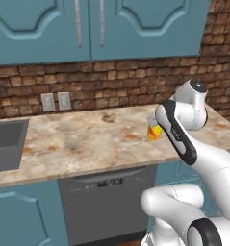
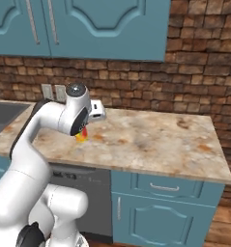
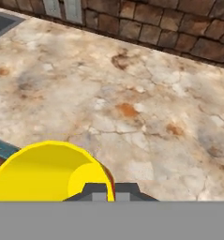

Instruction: Place the pitcher and cup on the dining counter for serving.

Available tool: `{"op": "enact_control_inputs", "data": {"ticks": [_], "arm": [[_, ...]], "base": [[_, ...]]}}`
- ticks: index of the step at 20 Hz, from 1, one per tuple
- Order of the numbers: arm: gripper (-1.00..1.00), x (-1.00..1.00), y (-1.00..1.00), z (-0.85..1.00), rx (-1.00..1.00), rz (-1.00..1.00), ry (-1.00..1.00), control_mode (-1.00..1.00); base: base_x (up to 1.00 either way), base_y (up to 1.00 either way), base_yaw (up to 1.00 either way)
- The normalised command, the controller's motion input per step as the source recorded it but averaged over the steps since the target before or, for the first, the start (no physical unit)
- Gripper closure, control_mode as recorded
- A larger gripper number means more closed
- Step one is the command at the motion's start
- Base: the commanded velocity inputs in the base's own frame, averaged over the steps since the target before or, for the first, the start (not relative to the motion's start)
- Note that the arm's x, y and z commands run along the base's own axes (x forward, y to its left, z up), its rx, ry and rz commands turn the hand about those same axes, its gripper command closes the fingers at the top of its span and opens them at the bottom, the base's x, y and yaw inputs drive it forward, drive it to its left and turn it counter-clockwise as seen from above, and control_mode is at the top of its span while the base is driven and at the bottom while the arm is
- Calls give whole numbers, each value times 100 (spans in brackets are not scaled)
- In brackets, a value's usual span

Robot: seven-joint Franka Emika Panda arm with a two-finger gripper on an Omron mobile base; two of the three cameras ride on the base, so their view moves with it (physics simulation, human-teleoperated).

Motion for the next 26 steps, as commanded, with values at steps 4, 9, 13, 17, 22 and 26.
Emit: {"op": "enact_control_inputs", "data": {"ticks": [4,9,13,17,22,26], "arm": [[100,0,0,0,0,0,0,100],[100,0,0,0,0,0,0,100],[100,0,0,0,0,0,0,100],[100,0,0,0,0,0,0,100],[100,0,0,0,0,0,0,100],[100,0,0,0,0,0,0,100]], "base": [[-100,8,14],[-49,44,55],[0,30,93],[0,0,100],[-1,0,100],[-9,0,100]]}}
